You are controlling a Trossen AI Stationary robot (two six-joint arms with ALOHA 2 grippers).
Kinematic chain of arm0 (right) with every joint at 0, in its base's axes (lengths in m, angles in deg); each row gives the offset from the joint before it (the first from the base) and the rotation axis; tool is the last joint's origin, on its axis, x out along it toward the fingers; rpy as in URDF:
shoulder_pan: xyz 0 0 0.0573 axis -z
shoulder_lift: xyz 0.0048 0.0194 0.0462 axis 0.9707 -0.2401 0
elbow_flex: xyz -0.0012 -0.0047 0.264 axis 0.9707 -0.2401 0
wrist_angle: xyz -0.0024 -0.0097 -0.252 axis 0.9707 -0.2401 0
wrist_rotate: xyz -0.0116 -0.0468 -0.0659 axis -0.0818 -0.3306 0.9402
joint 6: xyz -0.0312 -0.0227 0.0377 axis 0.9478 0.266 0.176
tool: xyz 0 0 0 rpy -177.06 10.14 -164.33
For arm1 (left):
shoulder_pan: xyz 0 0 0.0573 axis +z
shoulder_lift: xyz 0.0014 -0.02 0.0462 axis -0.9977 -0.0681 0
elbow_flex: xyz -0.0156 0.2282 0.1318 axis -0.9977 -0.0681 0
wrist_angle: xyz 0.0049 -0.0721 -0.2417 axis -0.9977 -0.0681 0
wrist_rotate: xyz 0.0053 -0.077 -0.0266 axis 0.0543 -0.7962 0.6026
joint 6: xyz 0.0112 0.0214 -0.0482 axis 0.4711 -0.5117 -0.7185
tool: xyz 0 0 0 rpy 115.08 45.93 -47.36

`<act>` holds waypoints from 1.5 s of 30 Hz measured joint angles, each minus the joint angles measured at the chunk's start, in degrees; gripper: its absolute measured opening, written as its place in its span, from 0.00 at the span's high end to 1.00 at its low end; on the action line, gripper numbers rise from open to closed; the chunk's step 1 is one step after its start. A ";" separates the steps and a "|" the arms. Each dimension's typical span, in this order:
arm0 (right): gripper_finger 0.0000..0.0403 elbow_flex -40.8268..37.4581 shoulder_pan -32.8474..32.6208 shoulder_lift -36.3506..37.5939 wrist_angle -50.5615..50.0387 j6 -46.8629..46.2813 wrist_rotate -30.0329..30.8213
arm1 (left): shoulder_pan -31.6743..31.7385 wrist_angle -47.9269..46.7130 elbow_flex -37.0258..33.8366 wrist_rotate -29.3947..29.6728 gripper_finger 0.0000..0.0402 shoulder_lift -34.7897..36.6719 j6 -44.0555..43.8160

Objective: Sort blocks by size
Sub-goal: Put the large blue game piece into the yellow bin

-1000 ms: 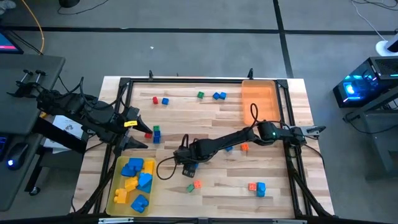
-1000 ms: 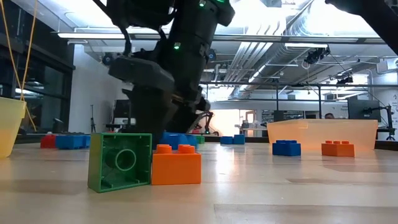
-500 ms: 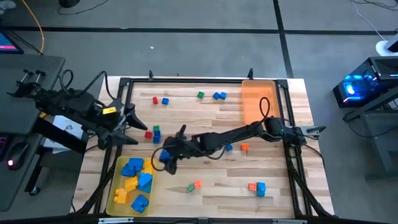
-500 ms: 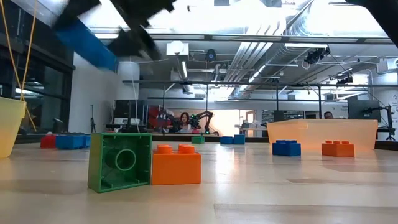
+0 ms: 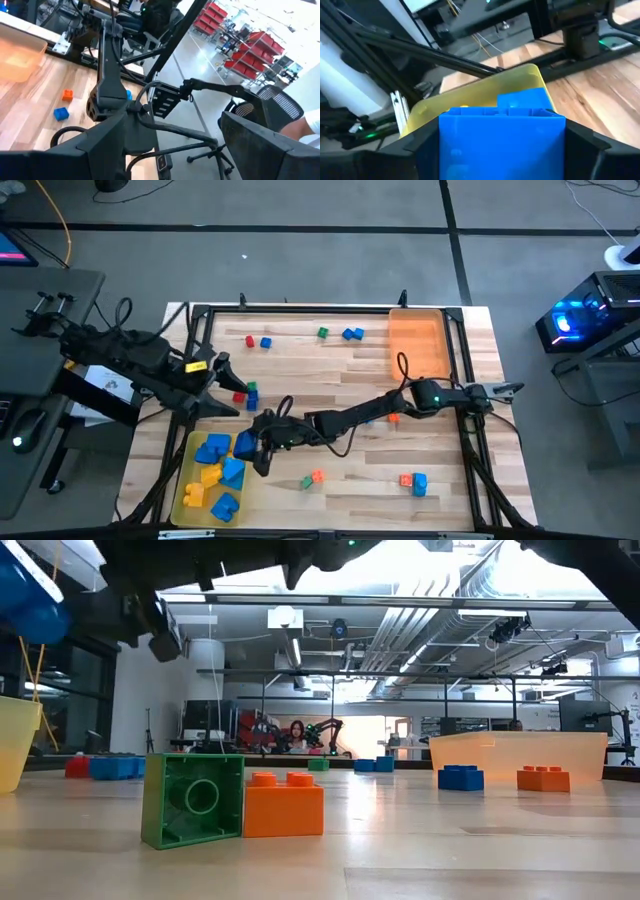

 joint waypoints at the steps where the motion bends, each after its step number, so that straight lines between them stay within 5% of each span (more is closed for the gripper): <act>1: 0.29 -0.02 -0.02 -0.18 1.29 0.00 -0.59 | -0.01 0.02 0.00 0.06 0.24 -0.34 -0.26; 10: 0.29 0.04 0.07 -2.91 11.06 0.42 -4.99 | -0.01 11.01 0.00 3.74 0.24 -7.03 0.91; 17: 0.29 0.27 0.17 -5.49 16.31 0.28 -4.45 | -0.02 16.96 -0.02 0.34 0.24 -12.54 1.33; 26: 0.29 19.80 0.17 -16.79 12.67 0.53 -4.11 | -0.02 19.70 -0.02 0.05 0.24 -12.42 -0.83; 28: 0.29 16.73 0.11 -17.01 17.82 0.48 -3.05 | -0.02 19.63 -0.02 0.05 0.24 -12.23 -1.40; 38: 0.29 15.74 -0.17 -16.94 9.23 -2.93 -0.84 | -0.09 19.37 0.04 0.05 0.24 -11.96 -1.45; 45: 0.04 15.76 -0.20 -16.92 9.24 -5.11 -0.96 | -0.09 19.10 0.04 -0.39 0.24 -11.96 -1.43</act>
